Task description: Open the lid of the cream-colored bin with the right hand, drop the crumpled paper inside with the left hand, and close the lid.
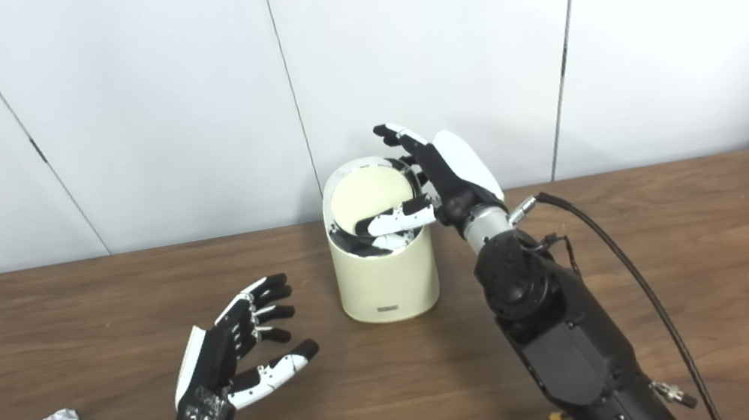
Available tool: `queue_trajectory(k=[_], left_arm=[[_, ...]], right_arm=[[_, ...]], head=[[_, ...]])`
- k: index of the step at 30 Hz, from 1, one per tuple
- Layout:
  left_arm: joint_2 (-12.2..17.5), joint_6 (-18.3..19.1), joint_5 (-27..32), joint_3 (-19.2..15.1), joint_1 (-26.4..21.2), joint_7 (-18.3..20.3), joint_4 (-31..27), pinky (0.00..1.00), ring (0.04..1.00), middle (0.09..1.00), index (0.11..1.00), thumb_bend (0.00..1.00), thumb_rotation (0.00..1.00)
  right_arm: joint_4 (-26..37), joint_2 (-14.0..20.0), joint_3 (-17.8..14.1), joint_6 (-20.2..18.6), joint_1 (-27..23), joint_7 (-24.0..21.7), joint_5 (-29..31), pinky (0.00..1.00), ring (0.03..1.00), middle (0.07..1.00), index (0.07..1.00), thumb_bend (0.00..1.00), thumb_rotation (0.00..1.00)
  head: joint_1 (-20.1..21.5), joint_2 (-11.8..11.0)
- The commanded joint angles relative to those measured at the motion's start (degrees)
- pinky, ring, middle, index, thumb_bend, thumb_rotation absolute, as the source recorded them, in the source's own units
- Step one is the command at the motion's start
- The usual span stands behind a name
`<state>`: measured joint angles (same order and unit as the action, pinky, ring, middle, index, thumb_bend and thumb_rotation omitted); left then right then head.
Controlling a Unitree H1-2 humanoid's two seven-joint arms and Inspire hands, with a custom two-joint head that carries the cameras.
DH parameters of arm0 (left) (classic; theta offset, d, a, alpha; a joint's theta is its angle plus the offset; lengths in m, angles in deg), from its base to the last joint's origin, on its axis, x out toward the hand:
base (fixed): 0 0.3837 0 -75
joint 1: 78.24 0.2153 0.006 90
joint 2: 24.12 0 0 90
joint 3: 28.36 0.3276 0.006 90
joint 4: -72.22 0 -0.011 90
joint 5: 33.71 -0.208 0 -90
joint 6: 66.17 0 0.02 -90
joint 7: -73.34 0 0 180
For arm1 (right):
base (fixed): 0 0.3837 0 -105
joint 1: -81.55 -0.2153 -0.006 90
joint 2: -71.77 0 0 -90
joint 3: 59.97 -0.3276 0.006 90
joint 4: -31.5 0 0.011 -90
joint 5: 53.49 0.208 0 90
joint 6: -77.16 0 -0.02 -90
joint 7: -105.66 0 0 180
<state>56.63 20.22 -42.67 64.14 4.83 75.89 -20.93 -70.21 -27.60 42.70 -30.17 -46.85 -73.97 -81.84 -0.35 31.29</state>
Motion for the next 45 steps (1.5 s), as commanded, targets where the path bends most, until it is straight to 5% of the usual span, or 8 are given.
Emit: queue_trajectory(k=[1, 10, 17, 21, 26, 29, 34, 45], left_arm=[[0.3, -0.8, 0.5, -0.2, -1.2, 0.0, -2.5, 0.61, 0.744, 0.812, 0.834, 0.68, 0.14], [0.2, -0.8, 0.2, 0.0, -1.6, 0.0, -2.4, 0.61, 0.729, 0.804, 0.829, 0.69, 0.14], [0.3, -1.0, 0.3, 0.0, -1.8, 0.1, -2.1, 0.61, 0.730, 0.807, 0.831, 0.69, 0.14], [0.3, -1.1, -0.3, 0.1, -1.8, 0.0, -1.9, 0.63, 0.729, 0.803, 0.829, 0.69, 0.16], [0.3, -1.2, -0.2, 0.2, -1.8, 0.0, -1.7, 0.63, 0.739, 0.806, 0.831, 0.69, 0.16], [-0.1, -0.9, 0.2, 0.1, -1.7, -0.1, -1.7, 0.62, 0.742, 0.805, 0.829, 0.69, 0.15], [-0.3, -0.5, 0.2, 0.1, -1.7, -0.1, -1.8, 0.62, 0.746, 0.808, 0.832, 0.69, 0.13], [-0.6, -0.7, 0.0, 0.2, -1.5, -0.2, -2.0, 0.62, 0.744, 0.808, 0.831, 0.68, 0.12]], right_arm=[[-1.1, 0.7, -0.2, -2.9, -0.3, 0.3, -1.5, 0.59, 0.760, 0.871, 0.871, 0.49, 0.07], [-0.6, 0.8, 0.0, -4.3, 0.2, 0.3, -1.8, 0.50, 0.689, 0.868, 0.869, 0.48, 0.01], [-0.5, 1.3, 0.0, -4.1, 0.2, 0.8, -1.9, 0.59, 0.774, 0.878, 0.863, 0.54, 0.01], [1.2, 1.9, -1.0, -1.7, 0.3, 0.6, 0.0, 0.70, 0.819, 0.886, 0.884, 0.58, 0.16], [6.3, 2.8, -3.2, 0.8, 0.5, -0.6, 3.3, 0.69, 0.840, 0.901, 0.901, 0.67, 0.39], [9.0, 3.3, -4.3, 1.7, 0.9, -1.0, 4.4, 0.71, 0.848, 0.890, 0.895, 0.68, 0.42], [13.0, 4.6, -5.9, 2.3, 2.2, -2.0, 6.9, 0.60, 0.781, 0.894, 0.885, 0.67, 0.54], [16.2, 7.6, -8.5, 4.0, 8.8, -2.3, 9.3, 0.71, 0.823, 0.888, 0.894, 0.56, 0.65]], head=[[0.0, 0.2], [0.0, 0.3], [-0.1, 0.3], [-0.1, 0.2], [0.0, 0.2], [-0.1, 0.2], [-0.1, 0.2], [-0.1, 0.7]])
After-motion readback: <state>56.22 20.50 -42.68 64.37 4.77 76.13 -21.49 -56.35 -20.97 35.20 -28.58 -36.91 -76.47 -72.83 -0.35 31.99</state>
